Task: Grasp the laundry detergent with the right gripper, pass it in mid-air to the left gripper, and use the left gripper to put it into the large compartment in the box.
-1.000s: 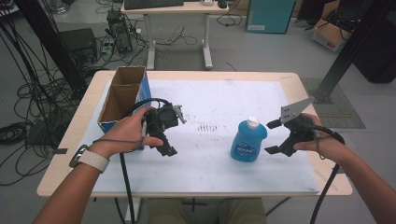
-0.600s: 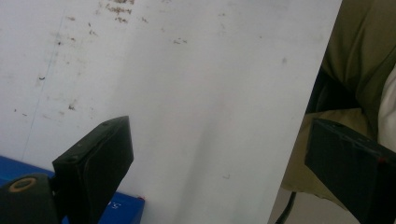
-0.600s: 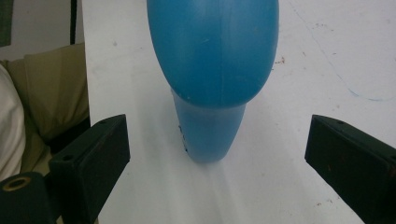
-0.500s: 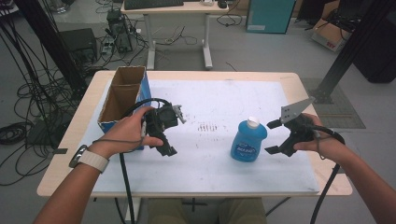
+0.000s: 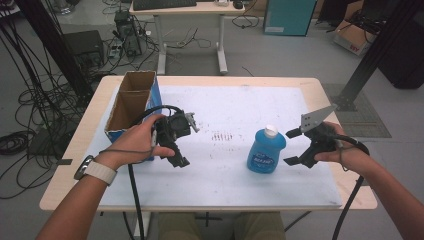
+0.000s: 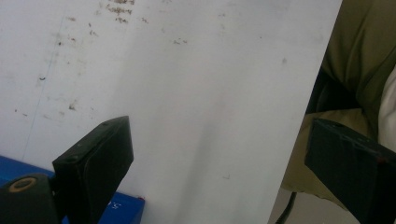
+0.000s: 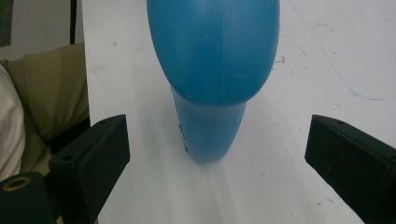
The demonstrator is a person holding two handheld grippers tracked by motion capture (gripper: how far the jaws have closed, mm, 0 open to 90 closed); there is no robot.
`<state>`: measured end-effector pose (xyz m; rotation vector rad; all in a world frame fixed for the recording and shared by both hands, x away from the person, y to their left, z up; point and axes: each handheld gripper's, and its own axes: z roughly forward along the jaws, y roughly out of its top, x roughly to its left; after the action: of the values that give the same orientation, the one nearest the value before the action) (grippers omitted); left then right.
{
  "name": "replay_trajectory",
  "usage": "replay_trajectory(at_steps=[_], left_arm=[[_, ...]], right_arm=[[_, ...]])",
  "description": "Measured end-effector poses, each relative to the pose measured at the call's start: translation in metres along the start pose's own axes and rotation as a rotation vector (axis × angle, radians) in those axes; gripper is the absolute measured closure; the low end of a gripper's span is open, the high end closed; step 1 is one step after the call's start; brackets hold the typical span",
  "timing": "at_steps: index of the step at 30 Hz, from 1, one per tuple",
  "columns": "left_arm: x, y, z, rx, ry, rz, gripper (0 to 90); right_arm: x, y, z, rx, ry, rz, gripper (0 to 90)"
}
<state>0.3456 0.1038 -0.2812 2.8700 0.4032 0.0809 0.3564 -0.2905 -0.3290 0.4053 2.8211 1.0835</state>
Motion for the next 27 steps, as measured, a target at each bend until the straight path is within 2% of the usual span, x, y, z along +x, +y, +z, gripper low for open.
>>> replay_trajectory(at_steps=[16, 27], left_arm=[[0.0003, -0.0001, 0.0004, 0.001, -0.001, -0.001, 8.4], [0.0008, -0.0008, 0.0019, -0.006, 0.001, -0.004, 8.4]], right_arm=[[-0.0003, 0.0003, 0.0003, 0.005, 0.004, -0.001, 6.4], [-0.0018, -0.0027, 0.0032, -0.018, -0.016, 0.0, 5.7]])
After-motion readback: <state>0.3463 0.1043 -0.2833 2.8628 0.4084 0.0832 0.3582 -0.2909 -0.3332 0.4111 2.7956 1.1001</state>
